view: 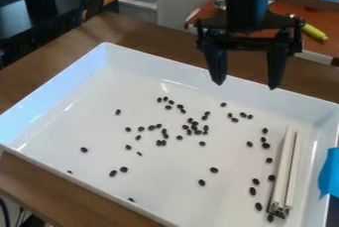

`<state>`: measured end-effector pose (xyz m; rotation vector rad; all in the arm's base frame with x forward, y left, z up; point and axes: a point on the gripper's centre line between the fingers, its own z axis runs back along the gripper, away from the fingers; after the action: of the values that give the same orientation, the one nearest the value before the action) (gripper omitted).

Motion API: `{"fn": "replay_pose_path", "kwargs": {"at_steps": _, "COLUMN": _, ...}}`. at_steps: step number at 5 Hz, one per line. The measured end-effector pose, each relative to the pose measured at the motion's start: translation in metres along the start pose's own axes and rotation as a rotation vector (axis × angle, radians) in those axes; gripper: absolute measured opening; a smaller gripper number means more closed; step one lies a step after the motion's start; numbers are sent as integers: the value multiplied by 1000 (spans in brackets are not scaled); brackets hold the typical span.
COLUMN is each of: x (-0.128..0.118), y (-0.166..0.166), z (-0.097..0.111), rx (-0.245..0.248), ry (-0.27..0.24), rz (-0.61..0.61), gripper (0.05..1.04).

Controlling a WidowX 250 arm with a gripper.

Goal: Sweep into pile

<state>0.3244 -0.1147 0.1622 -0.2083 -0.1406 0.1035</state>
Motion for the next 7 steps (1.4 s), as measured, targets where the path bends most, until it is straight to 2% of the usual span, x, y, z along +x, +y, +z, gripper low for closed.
{"fn": "replay_pose_path", "kwargs": {"at_steps": 1, "x": -5, "y": 4, "z": -13, "rx": 14, "ry": 41, "rz": 11, "gripper": 1000}}
{"fn": "replay_pose_path", "kwargs": {"at_steps": 2, "x": 0, "y": 1, "z": -25, "rx": -8, "ry": 26, "rz": 63, "gripper": 1000}}
{"fn": "replay_pose_path", "kwargs": {"at_steps": 3, "x": -3, "y": -4, "z": -50, "rx": 7, "ry": 69, "rz": 74, "gripper": 1000}}
{"fn": "replay_pose_path", "kwargs": {"at_steps": 4, "x": -4, "y": -13, "z": -68, "rx": 24, "ry": 68, "rz": 81, "gripper": 1000}}
{"fn": "replay_pose_path", "kwargs": {"at_steps": 6, "x": 3, "y": -24, "z": -74, "rx": -41, "ry": 27, "rz": 66, "gripper": 1000}}
{"fn": "replay_pose_path", "kwargs": {"at_steps": 7, "x": 7, "y": -26, "z": -74, "rx": -49, "ry": 5, "rz": 70, "gripper": 1000}}
